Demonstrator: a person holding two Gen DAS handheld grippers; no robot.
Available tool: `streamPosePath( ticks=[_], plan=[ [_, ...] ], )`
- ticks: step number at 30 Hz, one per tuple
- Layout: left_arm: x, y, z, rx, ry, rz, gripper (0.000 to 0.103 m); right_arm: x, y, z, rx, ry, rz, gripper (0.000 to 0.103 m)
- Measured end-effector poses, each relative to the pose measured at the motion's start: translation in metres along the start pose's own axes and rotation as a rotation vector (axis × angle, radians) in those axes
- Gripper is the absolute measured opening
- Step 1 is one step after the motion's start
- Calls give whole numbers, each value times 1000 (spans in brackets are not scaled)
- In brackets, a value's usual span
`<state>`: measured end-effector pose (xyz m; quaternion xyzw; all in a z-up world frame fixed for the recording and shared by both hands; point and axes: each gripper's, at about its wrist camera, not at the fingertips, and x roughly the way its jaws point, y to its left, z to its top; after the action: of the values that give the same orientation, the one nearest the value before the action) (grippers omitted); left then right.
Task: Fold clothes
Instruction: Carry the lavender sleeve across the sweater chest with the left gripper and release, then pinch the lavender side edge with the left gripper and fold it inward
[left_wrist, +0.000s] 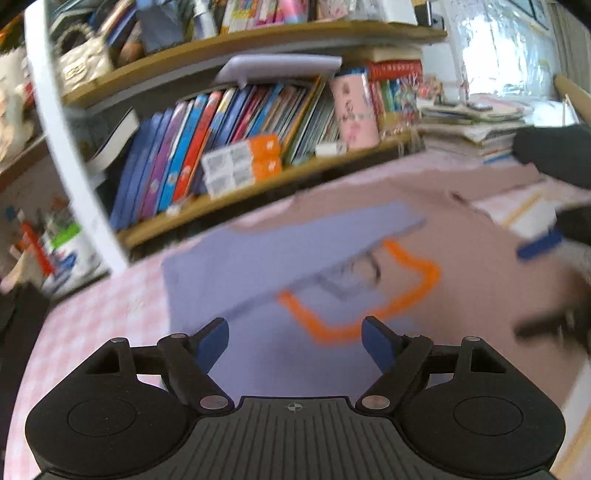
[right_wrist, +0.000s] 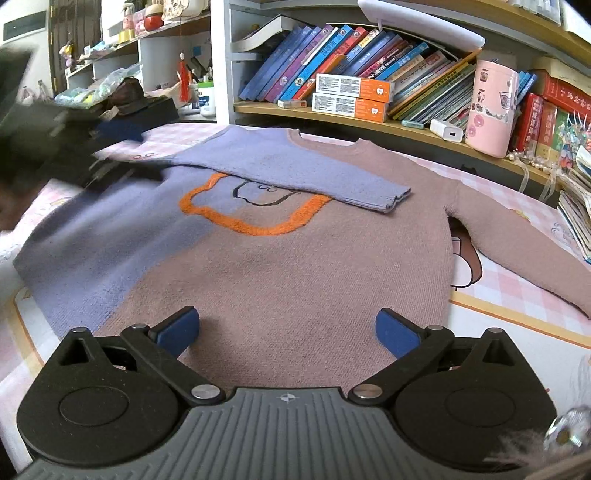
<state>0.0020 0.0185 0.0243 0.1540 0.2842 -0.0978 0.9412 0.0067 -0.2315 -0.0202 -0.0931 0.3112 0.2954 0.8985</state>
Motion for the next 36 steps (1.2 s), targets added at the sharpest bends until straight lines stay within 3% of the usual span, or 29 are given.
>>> streamPosePath(
  ticks=[8,13,16,20,23,28,30,35,36],
  plan=[
    [-31,33,-39,-155,23,37,84,-4,0,2,21,12,-45,101],
    [-40,48,-55,-214,36,35,85,-17,-18,6,73,33,-142,99],
    [-43,54,-66,-256,46,16,85,-26,-31,6,116,44,-211,88],
    [-44,56,-78,-269,72,-17,85,-34,-36,-5,140,86,-231,63],
    [-44,58,-80,-275,71,-31,85,-38,-37,-8,154,91,-218,57],
    [-46,62,-84,-321,57,-45,84,-43,-35,-11,165,82,-209,55],
    [-48,63,-85,-347,50,-51,80,-48,-34,-14,177,73,-203,54],
    [-57,69,-92,-433,26,-51,43,-62,-40,-28,250,59,-196,50],
    [-58,70,-93,-448,24,-53,43,-65,-41,-31,265,55,-190,47]
  ],
)
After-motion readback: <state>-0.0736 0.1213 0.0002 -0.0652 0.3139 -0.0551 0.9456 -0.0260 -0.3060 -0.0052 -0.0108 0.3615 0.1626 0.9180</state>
